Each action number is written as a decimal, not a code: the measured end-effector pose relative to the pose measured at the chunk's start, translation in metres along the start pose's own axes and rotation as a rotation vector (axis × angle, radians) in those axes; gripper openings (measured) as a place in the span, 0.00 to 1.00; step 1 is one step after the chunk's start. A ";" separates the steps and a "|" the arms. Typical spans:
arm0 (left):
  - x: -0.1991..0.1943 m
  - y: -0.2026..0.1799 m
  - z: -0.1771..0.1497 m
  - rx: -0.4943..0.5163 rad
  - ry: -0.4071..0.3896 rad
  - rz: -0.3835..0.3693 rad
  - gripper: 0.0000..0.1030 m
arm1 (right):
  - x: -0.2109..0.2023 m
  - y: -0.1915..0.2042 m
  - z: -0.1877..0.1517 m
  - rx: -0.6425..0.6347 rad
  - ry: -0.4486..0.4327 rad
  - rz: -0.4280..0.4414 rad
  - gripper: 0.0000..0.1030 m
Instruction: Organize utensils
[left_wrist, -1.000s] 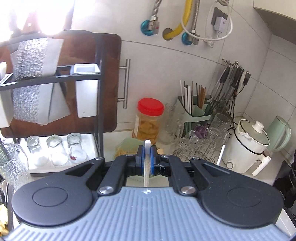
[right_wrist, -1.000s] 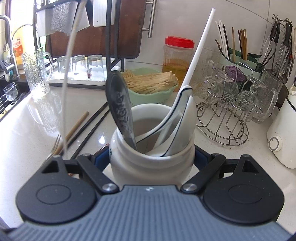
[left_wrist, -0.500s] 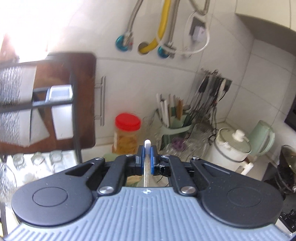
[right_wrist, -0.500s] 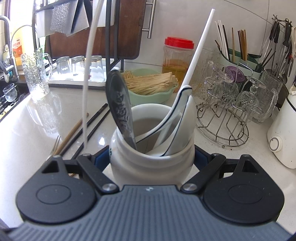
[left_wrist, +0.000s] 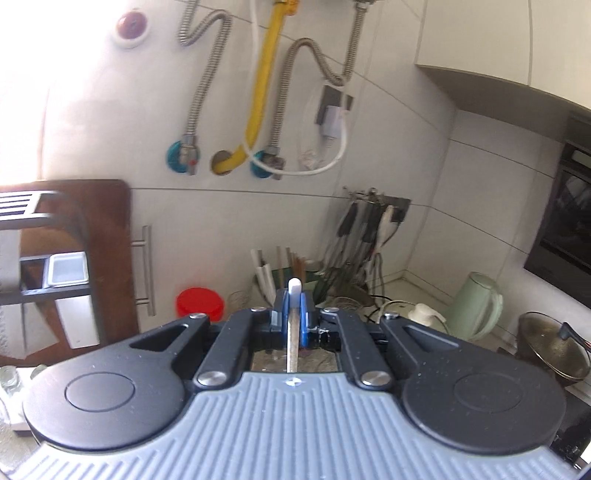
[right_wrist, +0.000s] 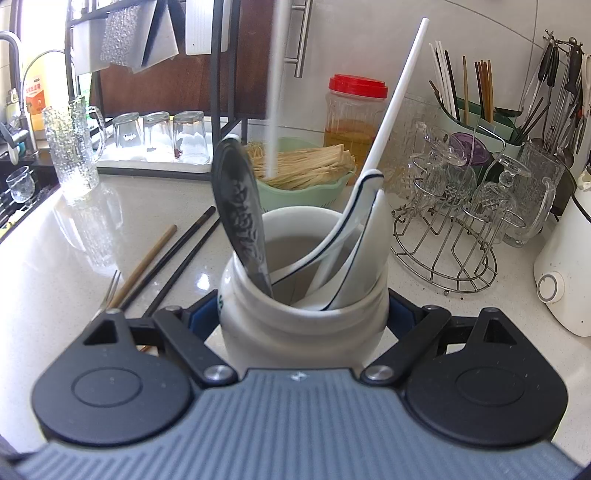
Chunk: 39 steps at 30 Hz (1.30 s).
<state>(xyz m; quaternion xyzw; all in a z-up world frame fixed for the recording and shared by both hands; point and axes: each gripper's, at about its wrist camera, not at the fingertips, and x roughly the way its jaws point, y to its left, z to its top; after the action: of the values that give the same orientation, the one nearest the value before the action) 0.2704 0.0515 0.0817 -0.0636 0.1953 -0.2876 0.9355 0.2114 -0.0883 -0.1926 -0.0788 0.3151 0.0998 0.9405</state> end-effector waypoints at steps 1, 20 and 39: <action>0.002 -0.003 0.000 0.017 -0.001 -0.008 0.07 | 0.000 0.000 0.000 0.000 0.000 0.000 0.89; 0.037 -0.018 -0.077 0.091 0.171 -0.045 0.07 | -0.001 0.000 -0.002 -0.002 -0.012 0.006 0.89; 0.047 -0.009 -0.094 0.029 0.255 0.001 0.08 | -0.001 0.000 -0.001 -0.004 -0.013 0.007 0.89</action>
<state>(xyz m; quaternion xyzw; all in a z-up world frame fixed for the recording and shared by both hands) 0.2633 0.0166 -0.0181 -0.0128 0.3085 -0.2955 0.9041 0.2094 -0.0885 -0.1929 -0.0790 0.3089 0.1042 0.9421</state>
